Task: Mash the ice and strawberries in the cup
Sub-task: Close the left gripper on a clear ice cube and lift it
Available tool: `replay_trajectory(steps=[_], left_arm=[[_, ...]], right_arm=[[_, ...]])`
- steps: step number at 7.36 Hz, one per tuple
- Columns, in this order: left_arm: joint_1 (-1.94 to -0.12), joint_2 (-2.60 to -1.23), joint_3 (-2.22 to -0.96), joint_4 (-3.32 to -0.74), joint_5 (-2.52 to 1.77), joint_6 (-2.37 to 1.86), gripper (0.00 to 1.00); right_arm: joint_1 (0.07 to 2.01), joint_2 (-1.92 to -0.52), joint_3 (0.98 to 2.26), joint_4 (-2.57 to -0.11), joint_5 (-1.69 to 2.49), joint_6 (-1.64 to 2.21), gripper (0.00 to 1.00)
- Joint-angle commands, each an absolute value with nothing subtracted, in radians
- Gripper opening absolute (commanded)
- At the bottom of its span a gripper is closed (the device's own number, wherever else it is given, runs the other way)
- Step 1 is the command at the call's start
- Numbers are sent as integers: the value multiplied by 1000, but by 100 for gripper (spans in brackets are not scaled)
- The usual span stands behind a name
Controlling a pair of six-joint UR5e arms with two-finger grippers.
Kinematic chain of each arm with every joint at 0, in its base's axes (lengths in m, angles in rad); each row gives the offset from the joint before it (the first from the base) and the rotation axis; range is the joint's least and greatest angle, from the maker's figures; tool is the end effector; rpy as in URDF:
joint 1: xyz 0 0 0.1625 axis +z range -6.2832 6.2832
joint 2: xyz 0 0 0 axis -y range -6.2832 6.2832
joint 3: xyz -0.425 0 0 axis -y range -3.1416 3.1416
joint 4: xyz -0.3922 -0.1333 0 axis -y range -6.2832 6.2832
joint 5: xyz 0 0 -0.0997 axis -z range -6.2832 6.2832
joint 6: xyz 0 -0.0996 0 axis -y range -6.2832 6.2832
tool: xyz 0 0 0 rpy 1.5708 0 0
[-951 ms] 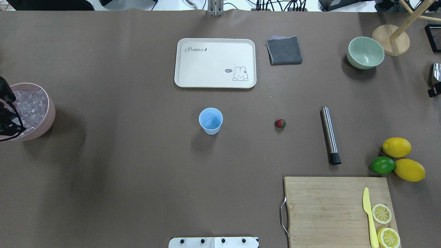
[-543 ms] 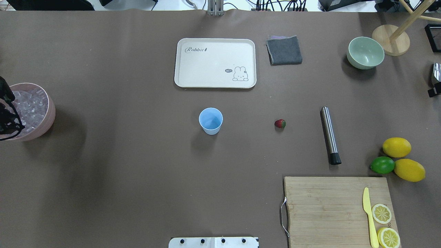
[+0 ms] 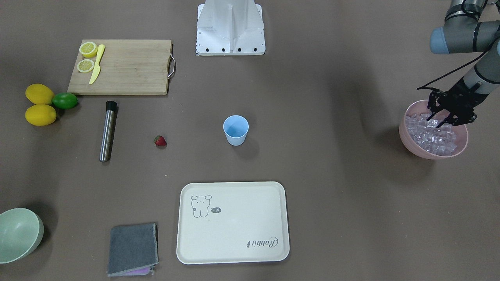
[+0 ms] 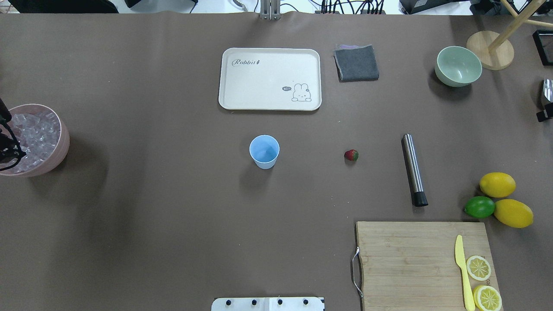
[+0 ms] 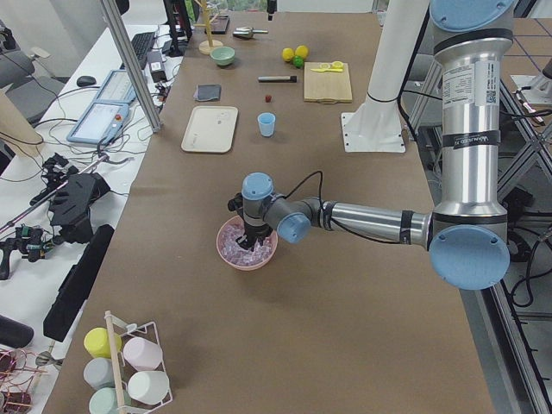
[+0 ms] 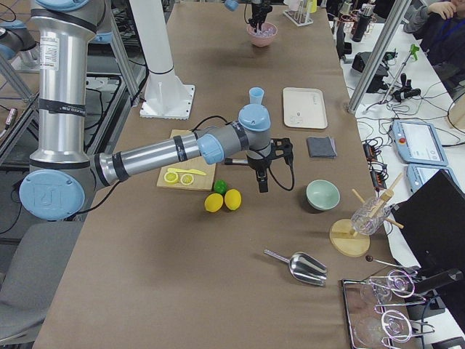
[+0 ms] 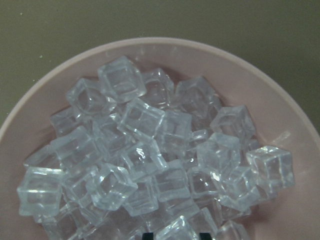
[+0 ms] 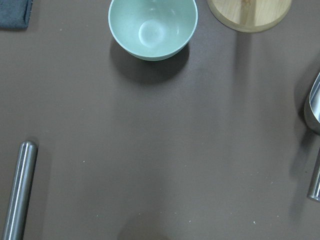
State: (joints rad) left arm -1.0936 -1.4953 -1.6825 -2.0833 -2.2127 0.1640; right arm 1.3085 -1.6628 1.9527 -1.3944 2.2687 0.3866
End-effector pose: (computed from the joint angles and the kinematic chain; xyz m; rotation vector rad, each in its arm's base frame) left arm 0.1580 -0.4660 0.5882 0.4367 0.7189 0.7800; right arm -0.0524 -0.4624 0.4969 0.2052 -0.7909 -0.0454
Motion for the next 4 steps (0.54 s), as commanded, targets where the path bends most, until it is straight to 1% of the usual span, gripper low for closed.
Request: replay_trajectory(steps=[1,2,3,4], left_arm=[[-1181,-1538,-1750,-1963,-2311,157,0],[-1221,-1602,-1776,-1836,-2360,144,0],[-1223,-1641,-1781,-1824,-2391,8,0],[-1215,-1693,-1802,-1828,-2388,-214,0]], right_arm=[[1308,-1663,1953,-1394,2269,387,100],[1308,-1663,1953,-1396,2269,387,100],[1308,-1663,1953,-1394,2269,387,100],[1308,-1663,1953,-1394,2270,388,100]])
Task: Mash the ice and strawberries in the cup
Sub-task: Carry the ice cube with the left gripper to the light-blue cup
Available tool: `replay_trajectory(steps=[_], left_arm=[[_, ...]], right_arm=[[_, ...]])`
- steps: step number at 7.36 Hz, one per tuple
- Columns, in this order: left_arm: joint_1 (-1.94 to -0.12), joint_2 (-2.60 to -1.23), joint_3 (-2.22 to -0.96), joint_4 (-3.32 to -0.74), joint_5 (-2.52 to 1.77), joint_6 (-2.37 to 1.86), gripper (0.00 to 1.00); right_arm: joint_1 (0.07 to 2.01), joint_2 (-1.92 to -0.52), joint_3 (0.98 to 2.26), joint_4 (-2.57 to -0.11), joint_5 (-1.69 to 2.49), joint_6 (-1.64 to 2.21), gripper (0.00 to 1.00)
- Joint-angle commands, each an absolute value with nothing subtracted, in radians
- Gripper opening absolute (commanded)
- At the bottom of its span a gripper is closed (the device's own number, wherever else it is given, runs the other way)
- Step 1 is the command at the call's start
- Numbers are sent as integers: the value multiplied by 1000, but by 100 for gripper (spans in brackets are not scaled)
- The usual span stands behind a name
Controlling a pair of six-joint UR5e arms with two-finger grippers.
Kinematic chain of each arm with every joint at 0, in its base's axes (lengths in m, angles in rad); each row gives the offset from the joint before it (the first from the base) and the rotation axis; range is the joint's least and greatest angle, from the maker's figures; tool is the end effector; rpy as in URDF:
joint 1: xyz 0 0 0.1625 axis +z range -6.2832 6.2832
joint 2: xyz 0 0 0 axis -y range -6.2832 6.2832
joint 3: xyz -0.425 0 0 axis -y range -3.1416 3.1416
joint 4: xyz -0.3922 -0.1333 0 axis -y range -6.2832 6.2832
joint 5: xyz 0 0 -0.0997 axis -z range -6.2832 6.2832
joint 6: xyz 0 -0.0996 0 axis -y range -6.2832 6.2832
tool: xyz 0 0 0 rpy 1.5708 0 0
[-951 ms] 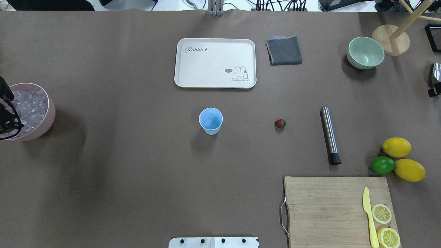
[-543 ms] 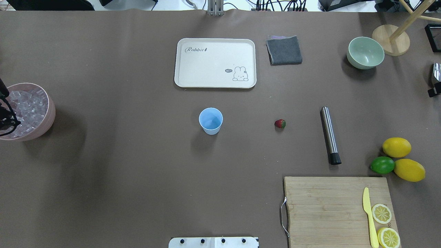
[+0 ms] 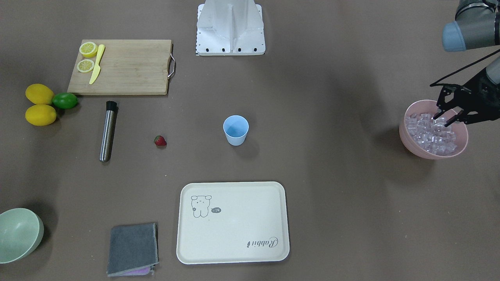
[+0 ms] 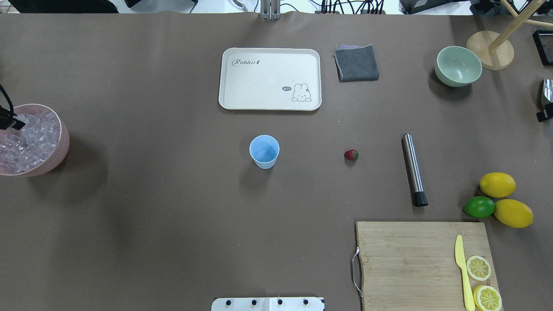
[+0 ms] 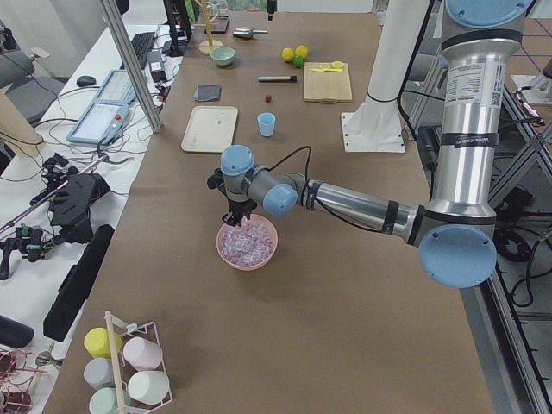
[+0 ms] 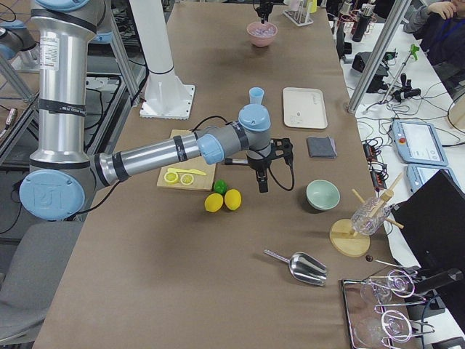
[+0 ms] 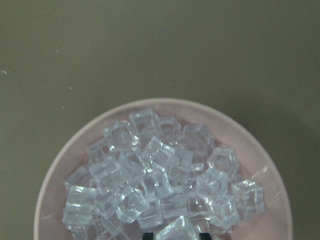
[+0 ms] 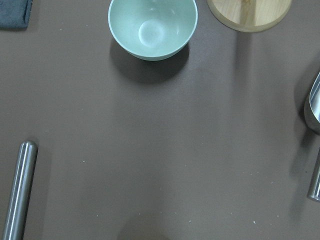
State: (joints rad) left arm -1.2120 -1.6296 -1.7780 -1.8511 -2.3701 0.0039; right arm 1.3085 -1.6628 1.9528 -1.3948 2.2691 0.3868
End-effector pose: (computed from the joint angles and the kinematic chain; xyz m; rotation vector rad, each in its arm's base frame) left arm 0.1263 -0.5130 0.4912 0.3755 0.8681 0.5538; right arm -0.0524 -0.4623 0.4969 0.2047 -0.7912 -0.0452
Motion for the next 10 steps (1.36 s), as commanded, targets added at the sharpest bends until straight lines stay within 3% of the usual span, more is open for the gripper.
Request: replay_trajectory(steps=[1,6,10], left_arm=[[-1194,-1741,-1805,-1847,-2384,-392,0],[-796,-1952,-1839,-2080,-2046,-1258,0],[-504,-2141,-1760,-2072,-1650,-1540,0]], right_arm=[[1308,-1663,1953,-1394,2270,388,100],[1308,-1663,1953,-1394,2269,387,100],[1308,-1663,1953,-1387,2269,387,100]])
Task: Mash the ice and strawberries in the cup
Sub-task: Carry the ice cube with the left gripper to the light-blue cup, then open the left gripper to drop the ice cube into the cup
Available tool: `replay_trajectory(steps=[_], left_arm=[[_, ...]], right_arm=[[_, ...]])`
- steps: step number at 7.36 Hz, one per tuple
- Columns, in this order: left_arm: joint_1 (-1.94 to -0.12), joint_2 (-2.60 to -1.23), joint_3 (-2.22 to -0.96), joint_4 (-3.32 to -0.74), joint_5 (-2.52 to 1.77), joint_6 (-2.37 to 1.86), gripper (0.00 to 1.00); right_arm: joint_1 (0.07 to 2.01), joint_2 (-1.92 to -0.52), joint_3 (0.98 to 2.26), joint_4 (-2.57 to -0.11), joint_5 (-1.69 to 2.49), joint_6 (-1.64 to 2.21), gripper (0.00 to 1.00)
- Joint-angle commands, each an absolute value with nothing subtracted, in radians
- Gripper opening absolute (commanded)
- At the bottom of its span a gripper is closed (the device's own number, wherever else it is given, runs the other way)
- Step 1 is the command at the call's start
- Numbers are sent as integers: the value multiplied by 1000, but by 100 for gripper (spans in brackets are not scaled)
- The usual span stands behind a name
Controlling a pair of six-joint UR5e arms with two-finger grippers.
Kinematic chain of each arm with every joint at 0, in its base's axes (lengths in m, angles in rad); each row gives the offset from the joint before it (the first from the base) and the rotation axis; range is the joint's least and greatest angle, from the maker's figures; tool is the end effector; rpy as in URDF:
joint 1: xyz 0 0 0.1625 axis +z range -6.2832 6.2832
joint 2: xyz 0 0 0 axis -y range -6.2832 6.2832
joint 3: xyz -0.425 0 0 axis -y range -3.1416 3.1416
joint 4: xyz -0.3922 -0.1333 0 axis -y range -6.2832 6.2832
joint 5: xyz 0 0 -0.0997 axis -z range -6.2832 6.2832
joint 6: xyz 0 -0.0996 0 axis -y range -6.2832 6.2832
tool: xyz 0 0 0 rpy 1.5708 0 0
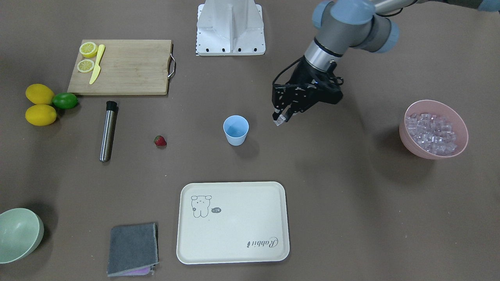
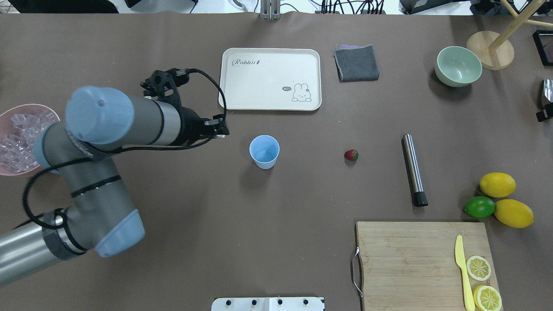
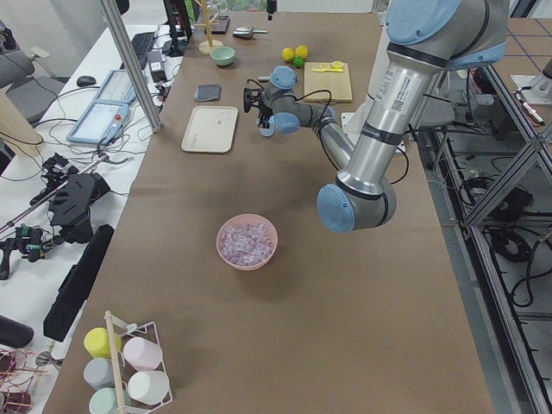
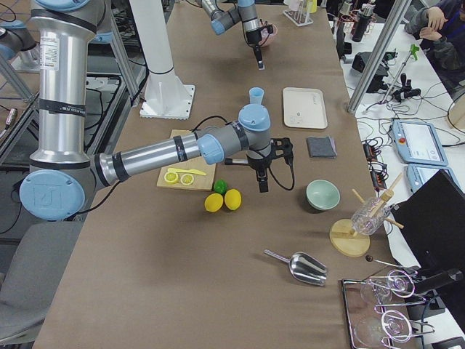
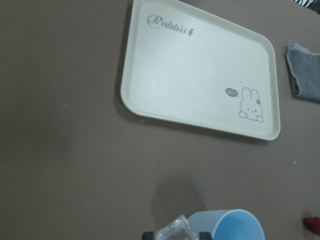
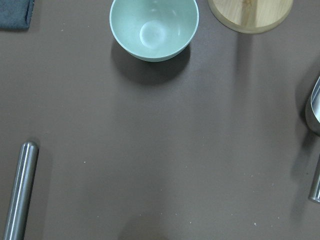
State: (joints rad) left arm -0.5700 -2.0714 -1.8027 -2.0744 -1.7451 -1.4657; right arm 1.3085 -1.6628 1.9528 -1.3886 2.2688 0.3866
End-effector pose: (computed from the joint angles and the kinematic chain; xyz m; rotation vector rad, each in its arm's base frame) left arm 0.4602 -0.4328 0.2111 0.2663 1.2180 -0.2957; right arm -0.0524 -0.4625 0.4962 0.2106 -0.7925 -0.0475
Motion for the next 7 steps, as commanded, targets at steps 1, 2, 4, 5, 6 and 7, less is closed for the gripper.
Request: replay_trajectory(steps=[1,2,4,5,6,7], left_arm=[[-474,-2161,-1752,-2072,-1628,-1561,0],[-454,-2164,-1753,-2072,-1600,-1586,0],[-437,-2171,-1753,-2078,-1560,-1597,0],[-440,-2171,-1756,-2082,-1560,-1603,0],[-442,-2171,-1753,-2080,-1542,-1617,0],[-442,-2171,-1746,-2080,-1525,-1617,0]], right_arm=[[1308,-1663,1953,-1387,2269,387,100],[1308,-1663,1953,-1387,2269,387,100],[1308,-1663,1953,-1387,2269,385,100],[1308,-1663,1953,-1387,2269,387,100],[1308,-1663,1953,-1387,2269,385,100],[1308,-1663,1953,-1387,2269,385,100]])
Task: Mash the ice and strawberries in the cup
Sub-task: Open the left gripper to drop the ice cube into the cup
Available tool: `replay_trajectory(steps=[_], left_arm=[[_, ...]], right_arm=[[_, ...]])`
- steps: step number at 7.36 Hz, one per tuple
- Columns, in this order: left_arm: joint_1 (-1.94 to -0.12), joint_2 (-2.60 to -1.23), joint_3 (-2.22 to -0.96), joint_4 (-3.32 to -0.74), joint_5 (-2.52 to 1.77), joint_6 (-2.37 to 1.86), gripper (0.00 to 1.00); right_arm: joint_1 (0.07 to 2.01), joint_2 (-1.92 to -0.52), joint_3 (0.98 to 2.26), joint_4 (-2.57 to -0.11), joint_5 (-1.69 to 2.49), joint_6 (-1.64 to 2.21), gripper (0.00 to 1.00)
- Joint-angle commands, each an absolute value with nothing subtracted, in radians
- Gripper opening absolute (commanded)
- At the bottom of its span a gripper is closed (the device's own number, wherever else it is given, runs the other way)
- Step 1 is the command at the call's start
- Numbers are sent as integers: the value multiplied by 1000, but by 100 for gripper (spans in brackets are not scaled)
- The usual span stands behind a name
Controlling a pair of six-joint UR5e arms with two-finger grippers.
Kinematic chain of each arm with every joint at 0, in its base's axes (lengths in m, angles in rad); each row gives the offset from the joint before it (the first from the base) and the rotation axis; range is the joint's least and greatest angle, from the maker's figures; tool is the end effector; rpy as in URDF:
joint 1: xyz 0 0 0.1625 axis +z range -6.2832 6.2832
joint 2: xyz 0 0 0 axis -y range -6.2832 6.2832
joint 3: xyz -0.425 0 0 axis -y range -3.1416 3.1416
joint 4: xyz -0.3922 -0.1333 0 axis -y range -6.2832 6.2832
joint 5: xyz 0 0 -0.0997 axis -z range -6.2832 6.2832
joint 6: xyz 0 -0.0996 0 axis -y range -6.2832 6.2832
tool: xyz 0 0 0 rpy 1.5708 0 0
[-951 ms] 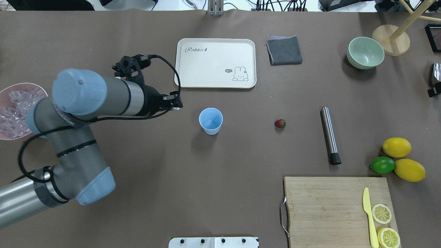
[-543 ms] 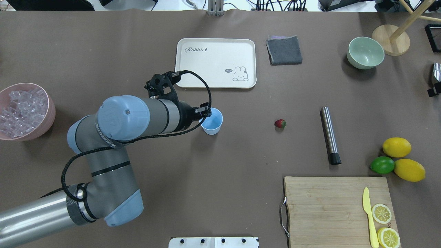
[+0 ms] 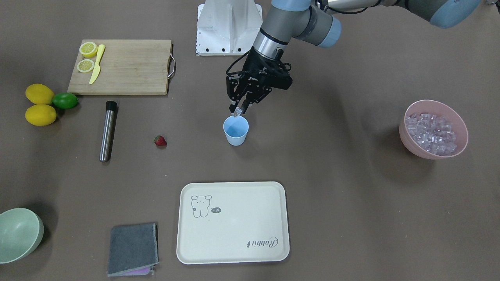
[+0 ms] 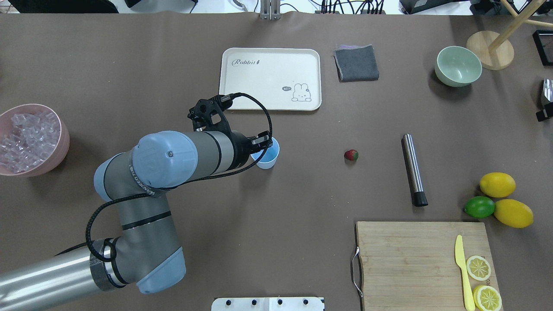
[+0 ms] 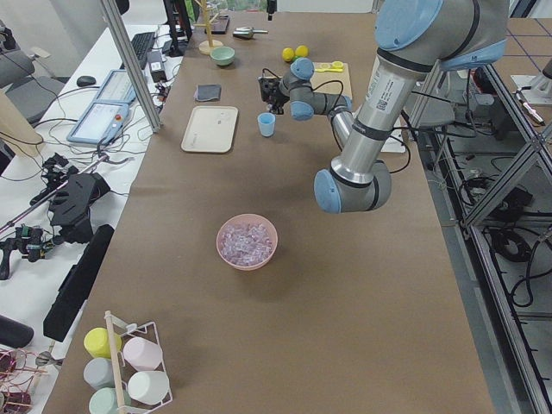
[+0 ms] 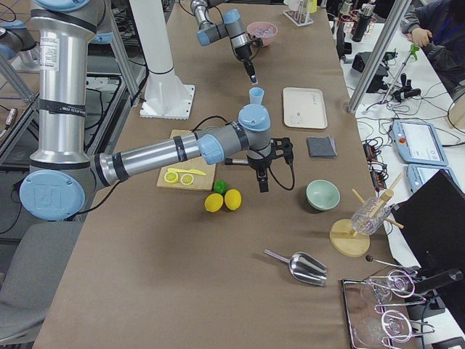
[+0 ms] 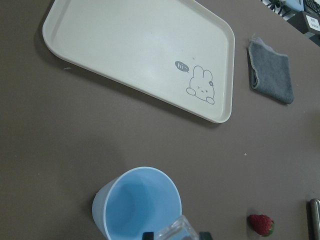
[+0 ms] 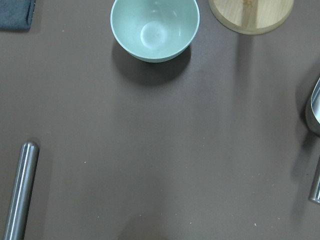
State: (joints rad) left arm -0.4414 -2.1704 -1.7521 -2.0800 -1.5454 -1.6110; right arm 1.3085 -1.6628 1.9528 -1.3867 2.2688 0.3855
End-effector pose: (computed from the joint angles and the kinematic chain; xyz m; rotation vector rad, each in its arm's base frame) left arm 0.5222 -0.3969 0.1691 0.2810 1.2715 -0.4287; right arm -0.0524 -0.4625 0.4959 0.2128 -0.7928 -0.0492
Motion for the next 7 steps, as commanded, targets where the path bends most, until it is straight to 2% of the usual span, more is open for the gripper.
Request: replay_trajectory(steps=[1,2,3,4,5,7], left_arm=[[-446,-2171,-1734,-2076,-1523,-1617,0],[-451,-2174,-1730,-2072,-1525,-1617,0],[-451,-2177,-1727,-2072,-1525,-1617,6],[-448,-2177,-1727,-2072,-1525,-1609,77],[-442,-2177,-1727,-2072,-1525,-1608,98],[-445,-2169,-1744,-2012,-1531,-1591,98]], right_arm=[[1308,-1663,1953,-1387,2269,385,100],[1308,-1663,1954,-1387,2270,385,100],[1308,-1663,1951,-1375,2269,387,100],[1308,-1663,1951,-1374,2269,387,100],[1308,-1663,1951,-1374,2269,387,100],[1308,-1663,1951,-1374,2269,387,100]])
